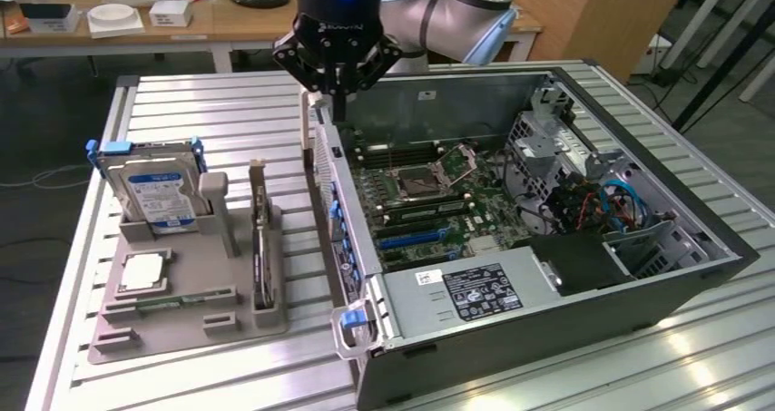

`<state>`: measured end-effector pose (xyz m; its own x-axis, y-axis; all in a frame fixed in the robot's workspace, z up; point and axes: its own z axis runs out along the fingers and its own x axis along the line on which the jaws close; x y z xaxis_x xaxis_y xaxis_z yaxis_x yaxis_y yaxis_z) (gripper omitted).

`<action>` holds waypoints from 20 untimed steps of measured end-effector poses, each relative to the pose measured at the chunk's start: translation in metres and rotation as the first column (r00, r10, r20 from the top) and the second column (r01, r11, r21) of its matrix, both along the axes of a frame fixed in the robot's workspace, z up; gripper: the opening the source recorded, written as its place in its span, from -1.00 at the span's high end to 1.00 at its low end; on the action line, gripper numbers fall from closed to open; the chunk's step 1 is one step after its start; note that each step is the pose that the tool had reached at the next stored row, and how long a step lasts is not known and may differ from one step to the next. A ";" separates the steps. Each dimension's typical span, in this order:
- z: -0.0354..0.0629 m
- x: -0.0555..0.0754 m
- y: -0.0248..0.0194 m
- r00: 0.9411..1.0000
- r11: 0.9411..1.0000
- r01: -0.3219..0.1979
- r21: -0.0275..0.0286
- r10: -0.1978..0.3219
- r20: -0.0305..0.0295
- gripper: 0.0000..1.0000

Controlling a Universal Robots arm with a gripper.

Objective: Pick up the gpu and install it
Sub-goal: 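Reach for the gpu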

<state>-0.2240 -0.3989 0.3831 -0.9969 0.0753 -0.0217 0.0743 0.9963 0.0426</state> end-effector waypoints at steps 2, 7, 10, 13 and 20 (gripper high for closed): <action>-0.0003 -0.003 0.0000 1.000 1.000 0.000 0.000 0.000 0.000 0.79; -0.0012 -0.012 0.0000 1.000 1.000 0.000 0.000 0.000 0.000 0.79; -0.0018 -0.017 0.0000 1.000 1.000 0.000 0.000 0.000 0.000 0.79; -0.0024 -0.022 0.0000 1.000 1.000 0.000 -0.001 0.000 0.000 0.79; -0.0039 -0.034 0.0000 1.000 1.000 0.000 -0.001 0.000 0.000 0.79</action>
<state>-0.2584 -0.3989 0.3792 -0.9969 0.0753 -0.0217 0.0744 0.9964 0.0419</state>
